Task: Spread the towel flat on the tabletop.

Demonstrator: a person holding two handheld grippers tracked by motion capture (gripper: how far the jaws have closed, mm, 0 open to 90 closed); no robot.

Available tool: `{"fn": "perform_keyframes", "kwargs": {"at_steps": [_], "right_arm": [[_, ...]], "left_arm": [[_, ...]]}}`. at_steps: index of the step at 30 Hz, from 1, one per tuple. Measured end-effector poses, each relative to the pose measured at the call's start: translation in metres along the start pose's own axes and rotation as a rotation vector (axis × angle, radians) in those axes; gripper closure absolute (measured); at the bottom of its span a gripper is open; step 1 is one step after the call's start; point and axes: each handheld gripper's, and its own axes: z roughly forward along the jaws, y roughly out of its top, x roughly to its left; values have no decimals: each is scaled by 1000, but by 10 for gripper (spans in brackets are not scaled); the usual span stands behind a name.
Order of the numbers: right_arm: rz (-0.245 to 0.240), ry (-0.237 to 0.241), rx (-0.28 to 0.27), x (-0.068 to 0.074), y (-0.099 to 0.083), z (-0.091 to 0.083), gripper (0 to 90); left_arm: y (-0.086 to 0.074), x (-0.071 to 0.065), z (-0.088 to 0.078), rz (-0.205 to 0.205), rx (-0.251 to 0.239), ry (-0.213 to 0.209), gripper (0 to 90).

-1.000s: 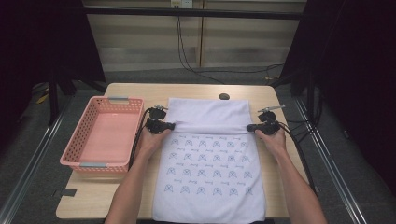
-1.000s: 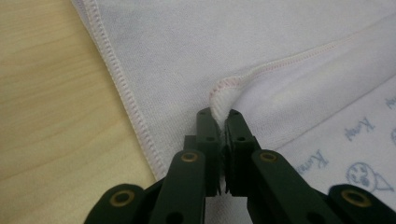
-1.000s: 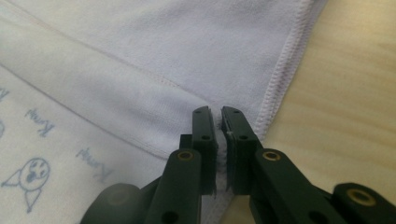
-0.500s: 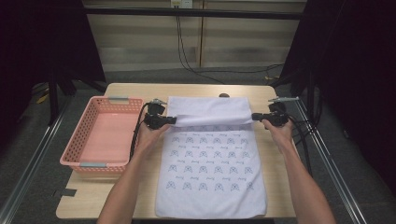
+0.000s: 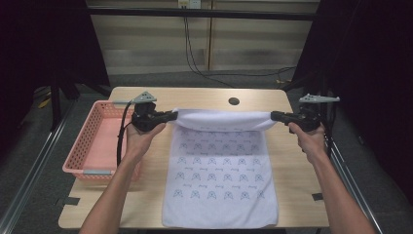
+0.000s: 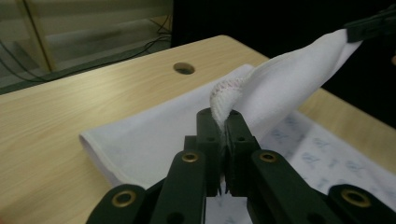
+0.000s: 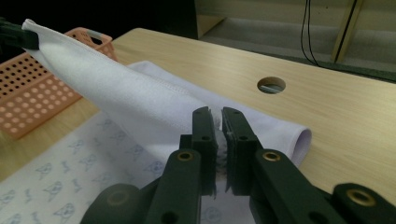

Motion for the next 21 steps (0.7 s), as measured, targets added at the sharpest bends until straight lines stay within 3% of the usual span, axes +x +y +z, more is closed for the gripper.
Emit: {"fn": "perform_keyframes", "kwargs": {"at_steps": [3, 7, 10, 12, 13, 15, 16, 19, 21], "right_arm": [[1, 20, -27, 5, 2, -15, 843], [-19, 39, -70, 18, 6, -36, 843], [-11, 79, -112, 26, 10, -56, 844], [-21, 96, -132, 31, 10, -68, 844], [-25, 98, -138, 34, 9, -74, 844], [-31, 116, -137, 43, 1, -82, 844], [-43, 122, -123, 49, -7, -84, 844], [-54, 134, -48, 61, -41, -85, 844], [-47, 146, 4, 65, -64, -84, 843]], "left_arm": [[8, -13, -16, 52, -11, 7, 871], [16, -29, -32, 69, -46, 5, 872], [19, -41, -45, 90, -51, -5, 871], [17, -49, -54, 90, -66, -41, 872], [15, -53, -58, 103, -67, -38, 871], [3, -61, -64, 93, -64, -59, 871], [-10, -66, -65, 107, -57, -42, 871], [-42, -69, -64, 68, -35, -86, 869], [-66, -72, -60, 54, 11, -102, 868]]}}
